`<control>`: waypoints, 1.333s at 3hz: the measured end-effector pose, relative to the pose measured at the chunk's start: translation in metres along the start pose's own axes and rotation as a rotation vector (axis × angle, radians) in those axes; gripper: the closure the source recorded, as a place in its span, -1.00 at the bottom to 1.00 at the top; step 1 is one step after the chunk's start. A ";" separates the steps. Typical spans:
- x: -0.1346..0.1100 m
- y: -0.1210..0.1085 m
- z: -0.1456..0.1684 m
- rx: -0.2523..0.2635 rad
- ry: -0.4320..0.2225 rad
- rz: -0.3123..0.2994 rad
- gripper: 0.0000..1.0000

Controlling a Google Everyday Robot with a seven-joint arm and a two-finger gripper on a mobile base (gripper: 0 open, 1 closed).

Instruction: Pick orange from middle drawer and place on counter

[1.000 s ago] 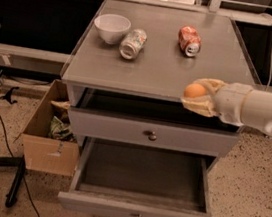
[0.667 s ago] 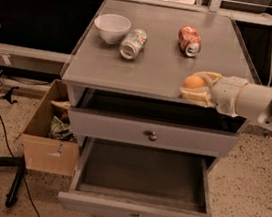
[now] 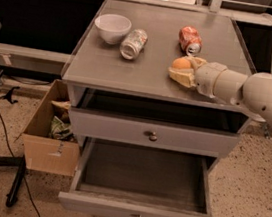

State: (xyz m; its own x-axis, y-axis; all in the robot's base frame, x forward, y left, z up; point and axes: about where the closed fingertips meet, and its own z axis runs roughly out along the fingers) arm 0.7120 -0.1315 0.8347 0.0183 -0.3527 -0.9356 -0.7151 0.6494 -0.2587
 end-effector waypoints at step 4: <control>-0.001 0.000 0.004 -0.002 -0.004 0.001 -0.78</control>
Offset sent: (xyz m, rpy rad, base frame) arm 0.0023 0.0027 0.0000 0.0035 -0.0014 0.0024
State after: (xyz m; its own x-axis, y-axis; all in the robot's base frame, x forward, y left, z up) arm 0.7143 -0.1283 0.8350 0.0206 -0.3494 -0.9367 -0.7167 0.6481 -0.2575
